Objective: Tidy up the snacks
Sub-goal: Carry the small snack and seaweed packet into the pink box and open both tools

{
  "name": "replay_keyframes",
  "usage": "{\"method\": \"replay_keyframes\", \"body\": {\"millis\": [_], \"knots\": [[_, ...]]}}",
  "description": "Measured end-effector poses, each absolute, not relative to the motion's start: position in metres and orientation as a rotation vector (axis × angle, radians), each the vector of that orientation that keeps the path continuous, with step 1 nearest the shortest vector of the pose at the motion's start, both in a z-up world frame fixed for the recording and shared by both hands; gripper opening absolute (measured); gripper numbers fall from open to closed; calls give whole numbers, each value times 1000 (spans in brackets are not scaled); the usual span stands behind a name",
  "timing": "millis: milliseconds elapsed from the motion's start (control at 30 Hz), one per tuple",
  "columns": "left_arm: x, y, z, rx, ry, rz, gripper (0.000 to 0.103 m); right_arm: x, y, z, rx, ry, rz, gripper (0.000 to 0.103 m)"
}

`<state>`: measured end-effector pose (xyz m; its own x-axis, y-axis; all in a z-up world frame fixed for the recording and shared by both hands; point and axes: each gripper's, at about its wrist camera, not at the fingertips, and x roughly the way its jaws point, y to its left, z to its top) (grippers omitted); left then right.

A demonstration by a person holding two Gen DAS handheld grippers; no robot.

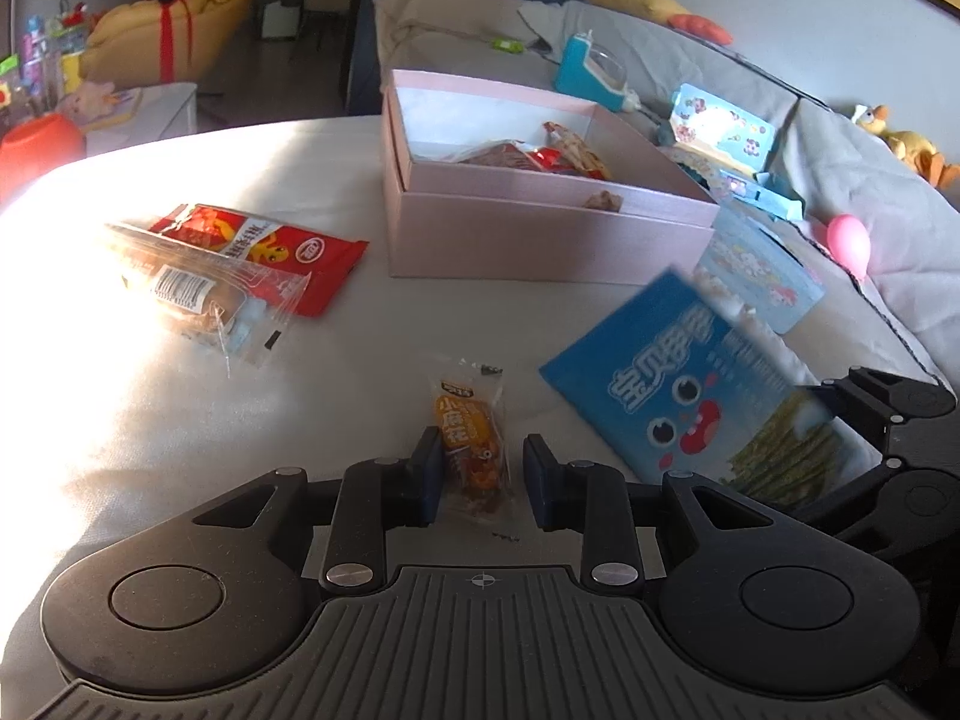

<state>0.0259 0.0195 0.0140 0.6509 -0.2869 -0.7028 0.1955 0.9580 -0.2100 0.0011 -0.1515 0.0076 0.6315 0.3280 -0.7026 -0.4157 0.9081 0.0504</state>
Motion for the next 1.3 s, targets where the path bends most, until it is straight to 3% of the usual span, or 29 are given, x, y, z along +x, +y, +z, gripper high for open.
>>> {"method": "replay_keyframes", "body": {"millis": [567,633,700,1167,1300], "knots": [[21,14,14,-76,813,-275,32,38,-131,10,-187,830,419,103],[22,14,14,-73,813,-275,32,36,-133,12,-186,829,433,98],[21,13,14,-68,811,-276,32,31,-135,18,-195,824,454,85],[19,29,15,-162,786,-301,28,20,-190,68,-101,706,394,84],[23,37,42,-226,675,-332,28,23,-201,89,-59,644,381,84]]}}
